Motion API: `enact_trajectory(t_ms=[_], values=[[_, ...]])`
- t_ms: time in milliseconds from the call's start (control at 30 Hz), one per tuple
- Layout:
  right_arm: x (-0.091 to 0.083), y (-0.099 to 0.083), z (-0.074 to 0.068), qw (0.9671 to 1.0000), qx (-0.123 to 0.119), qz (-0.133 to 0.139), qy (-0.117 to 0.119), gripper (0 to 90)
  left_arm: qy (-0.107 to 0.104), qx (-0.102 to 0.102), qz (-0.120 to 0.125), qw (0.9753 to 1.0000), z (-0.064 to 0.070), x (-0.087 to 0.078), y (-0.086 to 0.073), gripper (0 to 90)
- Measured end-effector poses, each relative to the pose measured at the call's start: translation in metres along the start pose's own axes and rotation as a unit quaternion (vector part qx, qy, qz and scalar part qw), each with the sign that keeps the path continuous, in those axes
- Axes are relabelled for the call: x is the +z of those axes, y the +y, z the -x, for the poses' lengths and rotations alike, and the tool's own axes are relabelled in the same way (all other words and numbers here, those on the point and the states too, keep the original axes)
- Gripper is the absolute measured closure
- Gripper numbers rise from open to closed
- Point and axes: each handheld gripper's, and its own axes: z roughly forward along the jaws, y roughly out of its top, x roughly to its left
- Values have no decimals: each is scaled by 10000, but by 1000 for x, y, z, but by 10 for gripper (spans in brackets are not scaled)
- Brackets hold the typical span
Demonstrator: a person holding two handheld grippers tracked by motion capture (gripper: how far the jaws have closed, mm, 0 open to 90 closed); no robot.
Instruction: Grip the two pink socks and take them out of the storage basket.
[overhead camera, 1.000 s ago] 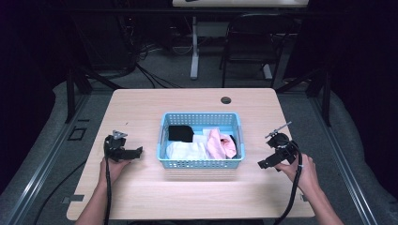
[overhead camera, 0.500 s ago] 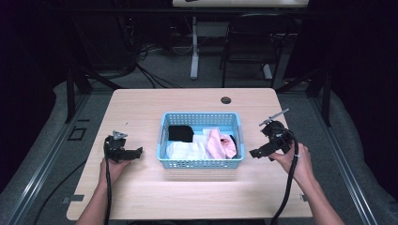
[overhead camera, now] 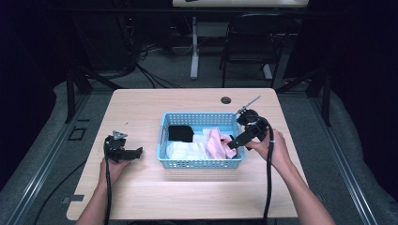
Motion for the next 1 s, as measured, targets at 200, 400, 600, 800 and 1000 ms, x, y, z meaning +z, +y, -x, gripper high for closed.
enact_trajectory(t_ms=[200, 400, 600, 800, 1000], values=[[26, 20, -10, 9995, -51, -154, 253, 25, -4, -2, 2, 10000, 0, 0, 0, 16], [50, 32, -12, 9981, -26, -424, 448, 35, -6, 9, 8, 10000, 0, 0, 0, 16], [68, 37, -14, 9965, 29, -625, 556, 59, -7, 11, 7, 10000, 0, 0, 0, 16], [82, 39, -13, 9950, 161, -863, 482, 174, -8, 11, 7, 10000, 0, 0, 0, 16], [93, 42, -7, 9950, 315, -892, 324, 330, -8, 11, 8, 10000, 0, 0, 0, 16]])
